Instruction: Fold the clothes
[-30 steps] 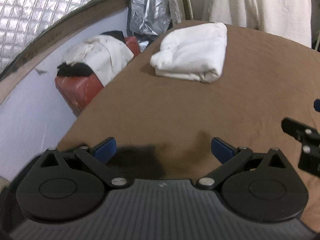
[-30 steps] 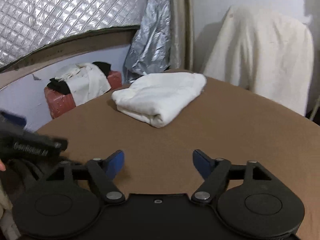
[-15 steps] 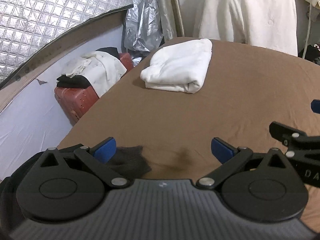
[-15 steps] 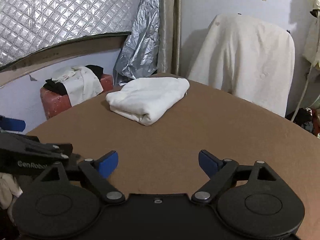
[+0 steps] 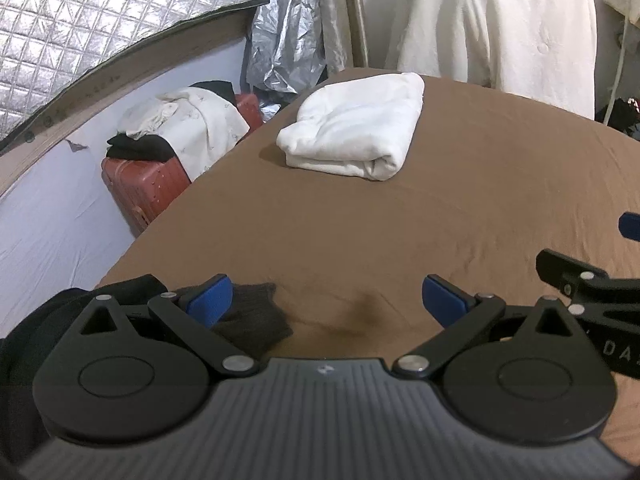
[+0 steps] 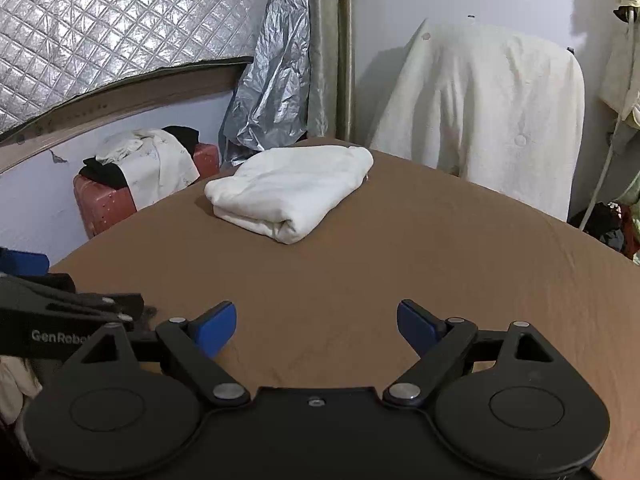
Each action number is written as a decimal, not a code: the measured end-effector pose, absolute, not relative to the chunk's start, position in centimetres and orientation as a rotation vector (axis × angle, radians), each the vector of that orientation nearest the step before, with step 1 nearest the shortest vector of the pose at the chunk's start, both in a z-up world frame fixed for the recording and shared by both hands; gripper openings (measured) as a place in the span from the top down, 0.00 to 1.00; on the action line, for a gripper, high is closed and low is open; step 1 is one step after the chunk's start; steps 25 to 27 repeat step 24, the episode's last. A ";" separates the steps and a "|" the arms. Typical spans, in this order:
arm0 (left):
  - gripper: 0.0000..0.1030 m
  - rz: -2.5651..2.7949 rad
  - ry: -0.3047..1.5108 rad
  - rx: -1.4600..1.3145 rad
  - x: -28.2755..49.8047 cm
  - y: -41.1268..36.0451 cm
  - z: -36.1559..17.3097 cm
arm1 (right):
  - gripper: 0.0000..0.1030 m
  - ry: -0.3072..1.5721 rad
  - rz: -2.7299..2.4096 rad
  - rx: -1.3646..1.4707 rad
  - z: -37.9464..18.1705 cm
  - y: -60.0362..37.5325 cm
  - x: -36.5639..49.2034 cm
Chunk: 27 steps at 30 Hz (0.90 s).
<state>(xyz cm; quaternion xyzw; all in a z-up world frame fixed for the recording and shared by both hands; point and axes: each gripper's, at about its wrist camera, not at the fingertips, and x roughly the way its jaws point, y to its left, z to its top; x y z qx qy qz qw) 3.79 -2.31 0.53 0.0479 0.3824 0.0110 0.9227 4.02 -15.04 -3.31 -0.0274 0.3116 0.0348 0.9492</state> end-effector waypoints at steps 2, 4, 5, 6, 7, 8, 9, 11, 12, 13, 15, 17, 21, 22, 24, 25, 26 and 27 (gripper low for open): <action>0.00 0.020 0.793 0.089 3.9 -2.1 0.4 | 0.12 0.637 0.068 -0.059 -3.4 -15.0 4.1; 0.00 0.023 0.793 0.090 3.9 -2.0 0.2 | 0.12 0.638 0.068 -0.063 -3.4 -14.8 4.1; 0.00 0.031 0.790 0.098 4.0 -2.1 0.0 | 0.12 0.638 0.069 -0.064 -3.4 -14.8 4.1; 0.00 0.039 0.788 0.106 4.0 -2.1 -0.1 | 0.12 0.639 0.069 -0.065 -3.4 -14.7 4.2; 0.00 0.041 0.789 0.111 4.0 -2.1 -0.2 | 0.12 0.641 0.070 -0.067 -3.4 -14.6 4.2; 0.00 0.037 0.792 0.108 4.1 -2.1 -0.3 | 0.12 0.642 0.071 -0.069 -3.4 -14.5 4.2; 0.00 0.033 0.793 0.104 4.1 -2.0 -0.3 | 0.12 0.643 0.071 -0.070 -3.5 -14.5 4.3; 0.00 0.031 0.795 0.098 4.1 -2.0 -0.3 | 0.12 0.643 0.069 -0.071 -3.4 -14.4 4.3; 0.00 0.030 0.795 0.095 4.1 -1.9 -0.3 | 0.12 0.644 0.068 -0.070 -3.5 -14.4 4.3; 0.00 0.028 0.795 0.093 4.1 -1.9 -0.3 | 0.12 0.645 0.066 -0.070 -3.5 -14.5 4.4; 0.00 0.027 0.788 0.092 4.0 -1.9 -0.2 | 0.12 0.647 0.063 -0.069 -3.5 -14.5 4.4; 0.00 0.023 0.786 0.095 4.0 -1.8 -0.2 | 0.12 0.646 0.060 -0.067 -3.5 -14.6 4.5; 0.00 0.022 0.786 0.095 4.0 -1.6 -0.1 | 0.12 0.649 0.057 -0.060 -3.6 -14.6 4.7; 0.00 0.024 0.786 0.093 4.0 -1.5 -0.1 | 0.12 0.649 0.058 -0.061 -3.6 -14.6 4.7; 0.00 0.027 0.785 0.088 4.0 -1.4 0.0 | 0.12 0.650 0.060 -0.064 -3.7 -14.5 4.8; 0.00 0.027 0.785 0.088 4.0 -1.4 0.0 | 0.12 0.650 0.060 -0.064 -3.7 -14.5 4.8; 0.00 0.027 0.785 0.088 4.0 -1.4 0.0 | 0.12 0.650 0.060 -0.064 -3.7 -14.5 4.8; 0.00 0.027 0.785 0.088 4.0 -1.4 0.0 | 0.12 0.650 0.060 -0.064 -3.7 -14.5 4.8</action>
